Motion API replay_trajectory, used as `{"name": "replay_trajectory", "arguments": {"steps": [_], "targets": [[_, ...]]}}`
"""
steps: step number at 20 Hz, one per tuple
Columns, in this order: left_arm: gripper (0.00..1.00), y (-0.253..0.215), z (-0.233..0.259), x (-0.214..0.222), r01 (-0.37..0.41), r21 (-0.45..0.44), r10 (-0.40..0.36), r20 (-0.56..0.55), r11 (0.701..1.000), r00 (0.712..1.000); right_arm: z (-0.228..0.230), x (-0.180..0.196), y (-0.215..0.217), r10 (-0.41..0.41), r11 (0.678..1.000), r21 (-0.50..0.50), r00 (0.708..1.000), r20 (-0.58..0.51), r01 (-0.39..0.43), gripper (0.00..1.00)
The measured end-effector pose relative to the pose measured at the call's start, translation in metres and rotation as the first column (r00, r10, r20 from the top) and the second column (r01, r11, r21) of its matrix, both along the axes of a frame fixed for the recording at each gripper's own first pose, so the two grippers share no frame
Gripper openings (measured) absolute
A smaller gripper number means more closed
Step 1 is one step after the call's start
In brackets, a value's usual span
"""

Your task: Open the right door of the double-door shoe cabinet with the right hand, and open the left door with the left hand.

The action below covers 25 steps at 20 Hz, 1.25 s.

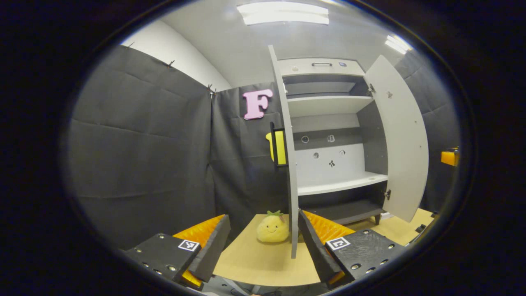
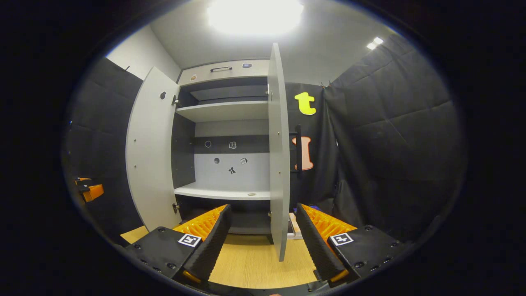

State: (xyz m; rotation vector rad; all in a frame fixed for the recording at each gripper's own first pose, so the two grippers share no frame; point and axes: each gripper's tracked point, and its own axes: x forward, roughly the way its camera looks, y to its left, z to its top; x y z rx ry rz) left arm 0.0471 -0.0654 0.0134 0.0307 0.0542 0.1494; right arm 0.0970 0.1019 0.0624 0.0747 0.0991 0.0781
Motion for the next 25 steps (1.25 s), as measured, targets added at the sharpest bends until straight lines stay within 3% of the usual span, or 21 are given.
{"name": "replay_trajectory", "arguments": {"steps": [5,6,7,8,10,11,13,14,19,20,25], "targets": [[0.96,0.008,0.008,-0.001,-0.027,0.034,0.026,0.014,0.999,1.000,0.003,0.000,-0.003,-0.014,1.000,0.008,1.000,0.005,0.014,0.98],[0.96,0.009,0.009,-0.001,-0.030,0.037,0.029,0.016,0.999,0.999,0.004,0.000,-0.003,-0.014,1.000,0.009,1.000,0.007,0.014,0.93],[0.96,0.010,0.009,-0.001,-0.032,0.040,0.031,0.017,0.999,0.999,0.005,0.000,-0.003,-0.015,1.000,0.009,1.000,0.010,0.015,0.98],[0.96,0.011,0.010,-0.001,-0.034,0.041,0.033,0.017,0.999,0.999,0.006,-0.001,-0.003,-0.015,1.000,0.010,1.000,0.013,0.015,0.93],[0.96,0.013,0.009,0.000,-0.034,0.038,0.033,0.017,0.999,0.999,0.009,-0.001,-0.001,-0.011,1.000,0.008,1.000,0.018,0.011,0.93],[0.96,0.013,0.009,0.000,-0.033,0.036,0.033,0.018,0.999,0.999,0.008,-0.002,0.000,-0.012,1.000,0.004,1.000,0.018,0.012,0.98],[0.96,0.012,0.009,0.000,-0.030,0.033,0.029,0.018,0.999,0.999,0.008,-0.003,-0.001,-0.014,1.000,0.000,1.000,0.015,0.014,0.93],[0.96,0.012,0.009,0.001,-0.027,0.031,0.026,0.019,0.999,0.999,0.008,-0.004,-0.001,-0.015,1.000,0.001,1.000,0.014,0.015,0.98],[0.96,0.008,0.010,0.002,-0.009,0.036,0.008,0.027,0.999,1.000,0.012,-0.006,-0.003,-0.031,0.999,0.012,0.999,0.027,0.030,0.93],[0.96,0.008,0.010,0.002,-0.010,0.038,0.009,0.030,0.999,1.000,0.012,-0.006,-0.003,-0.032,0.999,0.012,0.999,0.026,0.031,0.98],[0.96,0.008,0.012,0.003,-0.011,0.050,0.009,0.038,0.999,0.999,0.011,-0.008,-0.005,-0.039,0.999,0.012,0.999,0.025,0.039,0.98]]}}
